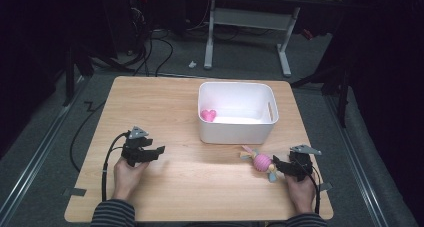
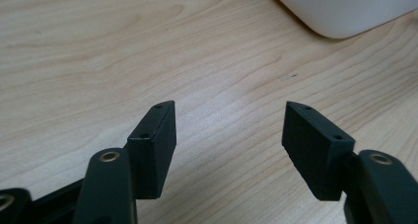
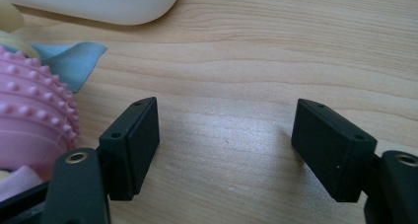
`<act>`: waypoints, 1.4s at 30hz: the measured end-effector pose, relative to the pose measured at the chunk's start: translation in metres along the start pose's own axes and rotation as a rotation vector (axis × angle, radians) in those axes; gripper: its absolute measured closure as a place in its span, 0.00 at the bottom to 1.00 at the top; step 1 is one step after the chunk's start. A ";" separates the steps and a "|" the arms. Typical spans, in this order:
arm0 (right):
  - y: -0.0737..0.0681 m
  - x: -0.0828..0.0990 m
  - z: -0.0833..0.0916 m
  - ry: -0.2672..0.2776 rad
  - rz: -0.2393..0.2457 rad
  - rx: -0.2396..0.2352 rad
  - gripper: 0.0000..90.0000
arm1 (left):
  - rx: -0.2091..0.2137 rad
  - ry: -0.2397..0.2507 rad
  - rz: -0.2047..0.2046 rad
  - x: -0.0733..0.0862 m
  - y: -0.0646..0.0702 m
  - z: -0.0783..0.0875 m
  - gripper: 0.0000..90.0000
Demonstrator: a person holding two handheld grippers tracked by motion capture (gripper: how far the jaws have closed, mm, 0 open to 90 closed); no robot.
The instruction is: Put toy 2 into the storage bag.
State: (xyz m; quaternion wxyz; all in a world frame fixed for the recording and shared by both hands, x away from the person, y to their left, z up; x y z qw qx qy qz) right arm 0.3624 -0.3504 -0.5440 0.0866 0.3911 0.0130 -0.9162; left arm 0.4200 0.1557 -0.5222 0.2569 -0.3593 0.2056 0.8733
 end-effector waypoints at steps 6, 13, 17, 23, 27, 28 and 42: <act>0.000 0.000 0.000 0.000 0.006 -0.002 0.30 | -0.003 0.006 0.023 0.006 0.001 -0.013 0.42; 0.000 0.000 0.000 0.001 0.006 0.002 0.30 | -0.049 -0.013 -0.004 0.011 0.001 -0.020 0.40; 0.000 0.000 0.000 0.001 0.005 0.002 0.30 | -0.067 0.036 -0.012 0.016 0.001 -0.022 0.40; -0.001 0.000 0.000 -0.006 0.007 -0.014 0.26 | -0.101 0.018 -0.059 0.016 0.006 -0.025 0.36; 0.000 -0.001 0.003 -0.030 0.022 -0.023 0.33 | -0.089 0.018 -0.056 0.016 0.005 -0.025 0.35; 0.000 -0.001 0.004 -0.038 0.023 -0.028 0.33 | -0.089 0.019 -0.055 0.016 0.005 -0.025 0.35; -0.006 -0.012 0.038 -0.033 0.074 -0.044 0.37 | -0.091 0.015 -0.063 0.015 0.005 -0.025 0.33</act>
Point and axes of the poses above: each handheld gripper's, and its own axes: z roughly backward along the jaws, x roughly out of its underside, y roughly to its right, the point moved 2 cm from there along -z, roughly forward along the jaws, and after that the axes turned 2 degrees about x, right-handed, at the moved point
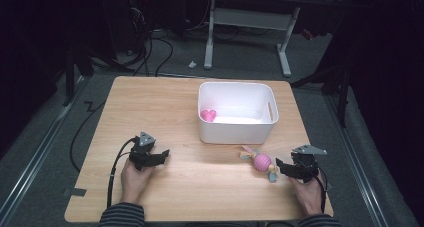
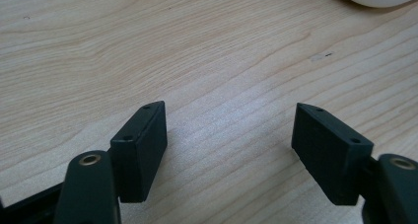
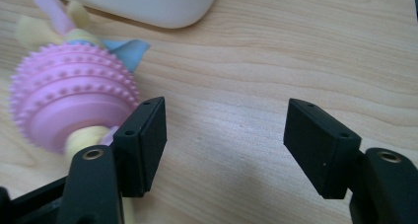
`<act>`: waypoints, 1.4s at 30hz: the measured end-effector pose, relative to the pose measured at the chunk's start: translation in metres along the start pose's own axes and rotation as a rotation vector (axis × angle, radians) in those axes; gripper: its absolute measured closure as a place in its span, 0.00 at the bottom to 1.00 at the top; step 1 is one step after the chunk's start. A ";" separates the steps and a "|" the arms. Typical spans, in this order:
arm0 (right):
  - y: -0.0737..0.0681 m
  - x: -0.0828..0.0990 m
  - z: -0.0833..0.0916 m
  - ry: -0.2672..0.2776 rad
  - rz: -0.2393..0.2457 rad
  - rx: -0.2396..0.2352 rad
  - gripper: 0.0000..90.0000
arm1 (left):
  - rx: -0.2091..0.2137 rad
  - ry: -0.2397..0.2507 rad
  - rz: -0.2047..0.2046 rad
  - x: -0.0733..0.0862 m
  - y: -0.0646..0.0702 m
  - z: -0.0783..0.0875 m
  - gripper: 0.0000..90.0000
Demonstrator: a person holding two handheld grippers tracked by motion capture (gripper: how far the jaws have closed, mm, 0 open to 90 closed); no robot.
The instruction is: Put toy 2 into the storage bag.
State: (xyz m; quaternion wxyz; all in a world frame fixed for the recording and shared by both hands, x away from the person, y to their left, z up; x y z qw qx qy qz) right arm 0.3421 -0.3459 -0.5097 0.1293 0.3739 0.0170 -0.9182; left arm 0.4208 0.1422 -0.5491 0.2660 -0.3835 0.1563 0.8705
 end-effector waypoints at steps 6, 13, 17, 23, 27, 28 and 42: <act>-0.007 -0.006 0.014 0.033 0.028 -0.031 0.37 | -0.010 -0.005 -0.014 0.000 0.002 -0.001 0.33; -0.029 -0.019 0.019 0.002 0.098 -0.128 0.33 | -0.016 -0.009 -0.023 0.000 0.002 -0.001 0.33; -0.039 -0.029 0.019 -0.020 0.136 -0.158 0.31 | -0.016 -0.009 -0.023 0.000 0.002 -0.001 0.33; -0.051 -0.037 0.013 -0.063 0.184 -0.175 0.27 | -0.016 -0.009 -0.022 0.000 0.002 -0.001 0.33; -0.054 -0.040 0.005 -0.086 0.202 -0.172 0.24 | -0.015 -0.009 -0.021 0.000 0.002 -0.001 0.33; -0.055 -0.040 0.004 -0.093 0.202 -0.170 0.24 | -0.015 -0.008 -0.021 0.000 0.002 -0.001 0.33; -0.060 -0.040 -0.017 -0.172 0.232 -0.147 0.21 | -0.016 -0.009 -0.027 -0.001 0.003 -0.001 0.32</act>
Point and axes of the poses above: each handheld gripper's, and its own axes: z roughly backward along the jaws, x roughly out of its underside, y roughly to its right, the point moved 2 cm from there along -z, roughly forward along the jaws, and after that the axes turned 2 degrees about x, right-handed, at the moved point
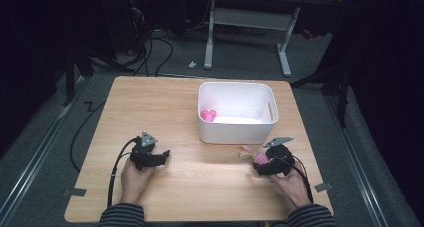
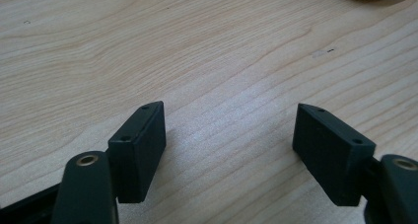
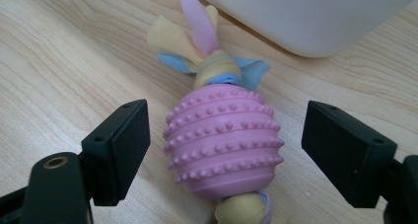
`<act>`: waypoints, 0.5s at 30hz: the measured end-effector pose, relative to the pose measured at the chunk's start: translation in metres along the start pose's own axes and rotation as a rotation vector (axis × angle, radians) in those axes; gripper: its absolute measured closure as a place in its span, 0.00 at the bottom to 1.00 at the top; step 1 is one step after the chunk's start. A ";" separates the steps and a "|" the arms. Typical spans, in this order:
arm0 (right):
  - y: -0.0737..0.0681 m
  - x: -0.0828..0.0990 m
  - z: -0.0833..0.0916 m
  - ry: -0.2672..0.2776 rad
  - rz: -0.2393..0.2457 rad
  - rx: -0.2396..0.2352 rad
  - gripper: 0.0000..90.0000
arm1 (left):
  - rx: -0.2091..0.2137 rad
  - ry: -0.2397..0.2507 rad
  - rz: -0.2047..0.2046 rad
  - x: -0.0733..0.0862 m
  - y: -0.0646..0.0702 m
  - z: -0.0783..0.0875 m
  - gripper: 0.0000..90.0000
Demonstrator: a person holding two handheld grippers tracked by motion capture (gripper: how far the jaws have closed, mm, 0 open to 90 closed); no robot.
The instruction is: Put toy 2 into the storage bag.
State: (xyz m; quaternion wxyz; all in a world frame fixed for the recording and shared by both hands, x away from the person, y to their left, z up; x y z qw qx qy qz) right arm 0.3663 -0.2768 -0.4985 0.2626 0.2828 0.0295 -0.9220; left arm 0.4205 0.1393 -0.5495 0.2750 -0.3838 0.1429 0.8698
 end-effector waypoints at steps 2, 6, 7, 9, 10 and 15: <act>0.001 0.000 -0.003 -0.008 0.006 0.004 0.23 | 0.001 -0.001 0.001 0.000 0.000 0.000 0.32; -0.001 0.000 -0.004 -0.007 0.019 0.003 0.28 | 0.001 0.000 0.002 0.000 0.000 0.000 0.32; -0.002 0.000 -0.005 -0.014 0.027 0.002 0.30 | 0.002 0.000 0.002 0.000 0.000 0.000 0.32; -0.003 0.000 -0.007 -0.024 0.034 -0.009 0.35 | 0.002 -0.001 0.002 0.000 0.000 0.000 0.32; -0.004 0.000 -0.007 -0.029 0.042 -0.004 0.36 | 0.002 0.000 0.002 0.000 0.000 0.000 0.32; -0.004 0.001 -0.006 -0.024 0.055 0.010 0.38 | 0.007 0.001 0.008 0.000 -0.001 0.000 0.32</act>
Point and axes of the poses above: each handheld gripper's, and its own axes: z roughly backward along the jaws, x roughly out of its underside, y roughly to its right, the point moved 2 cm from there along -z, roughly forward along the jaws, and after that the axes turned 2 degrees about x, right-handed, at the moved point
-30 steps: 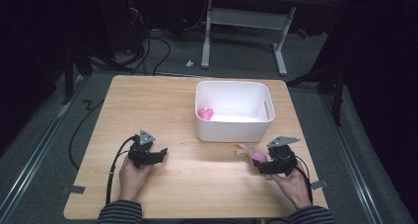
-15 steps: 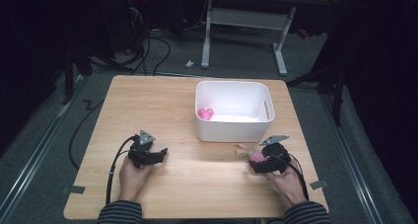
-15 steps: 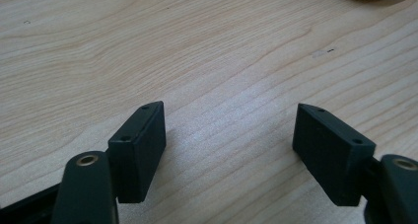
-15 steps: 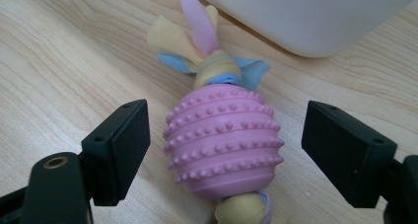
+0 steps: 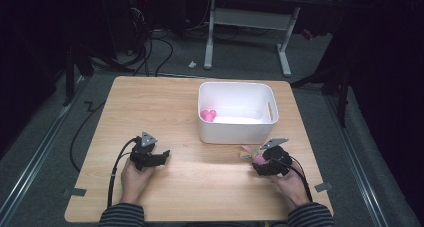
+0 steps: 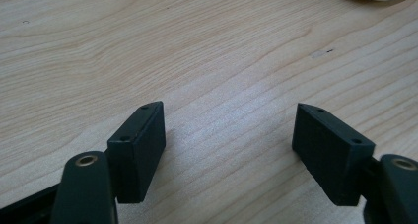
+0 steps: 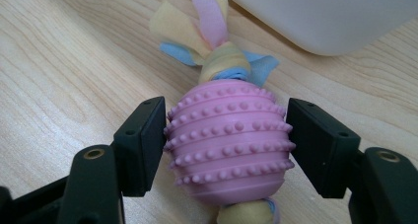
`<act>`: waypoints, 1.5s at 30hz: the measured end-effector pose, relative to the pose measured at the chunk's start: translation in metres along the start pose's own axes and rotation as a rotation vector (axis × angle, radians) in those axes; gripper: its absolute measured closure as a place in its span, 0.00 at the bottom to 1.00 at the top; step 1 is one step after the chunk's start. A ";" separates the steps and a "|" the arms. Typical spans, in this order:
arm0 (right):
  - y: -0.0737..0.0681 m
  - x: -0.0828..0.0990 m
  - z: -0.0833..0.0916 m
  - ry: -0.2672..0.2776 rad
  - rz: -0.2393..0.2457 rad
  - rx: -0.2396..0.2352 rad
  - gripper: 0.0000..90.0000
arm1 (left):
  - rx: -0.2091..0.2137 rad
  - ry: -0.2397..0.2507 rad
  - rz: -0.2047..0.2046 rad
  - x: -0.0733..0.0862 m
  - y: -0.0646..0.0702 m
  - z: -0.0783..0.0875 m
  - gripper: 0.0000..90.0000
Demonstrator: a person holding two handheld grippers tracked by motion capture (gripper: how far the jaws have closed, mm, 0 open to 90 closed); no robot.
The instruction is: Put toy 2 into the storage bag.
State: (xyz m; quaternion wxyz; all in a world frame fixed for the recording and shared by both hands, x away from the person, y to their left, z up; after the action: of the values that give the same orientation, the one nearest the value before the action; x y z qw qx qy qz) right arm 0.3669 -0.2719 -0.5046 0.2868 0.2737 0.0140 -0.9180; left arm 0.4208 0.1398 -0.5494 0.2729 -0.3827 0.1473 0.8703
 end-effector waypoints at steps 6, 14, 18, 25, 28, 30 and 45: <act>0.000 0.000 0.005 0.022 -0.011 -0.022 0.38 | 0.000 0.000 0.000 0.000 0.000 0.000 0.32; 0.001 -0.002 0.021 0.066 -0.018 -0.033 0.38 | 0.003 0.003 0.003 0.000 -0.001 0.000 0.32; 0.002 -0.002 0.029 0.081 -0.008 -0.041 0.38 | -0.006 -0.001 -0.008 0.000 0.000 0.000 0.32; 0.005 -0.003 0.047 0.118 -0.014 -0.049 0.38 | -0.006 -0.002 -0.009 0.000 0.000 -0.001 0.32; 0.006 -0.004 0.052 0.125 -0.013 -0.058 0.38 | -0.006 -0.002 -0.009 0.000 0.000 -0.001 0.32; 0.008 -0.005 0.057 0.131 -0.011 -0.064 0.38 | -0.005 -0.002 -0.009 0.000 0.000 -0.001 0.32; 0.015 -0.025 0.092 0.187 0.000 -0.076 0.38 | -0.006 -0.002 -0.010 0.000 0.000 -0.001 0.32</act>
State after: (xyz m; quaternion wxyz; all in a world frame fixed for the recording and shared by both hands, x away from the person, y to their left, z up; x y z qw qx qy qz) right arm 0.3467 -0.2877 -0.4118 0.2941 0.3472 0.0754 -0.8873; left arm 0.4212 0.1391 -0.5495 0.2762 -0.3832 0.1425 0.8698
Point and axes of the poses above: each handheld gripper's, and its own axes: z roughly backward along the jaws, x roughly out of its underside, y roughly to its right, the point moved 2 cm from there along -z, roughly forward along the jaws, and after that the axes turned 2 degrees about x, right-handed, at the moved point
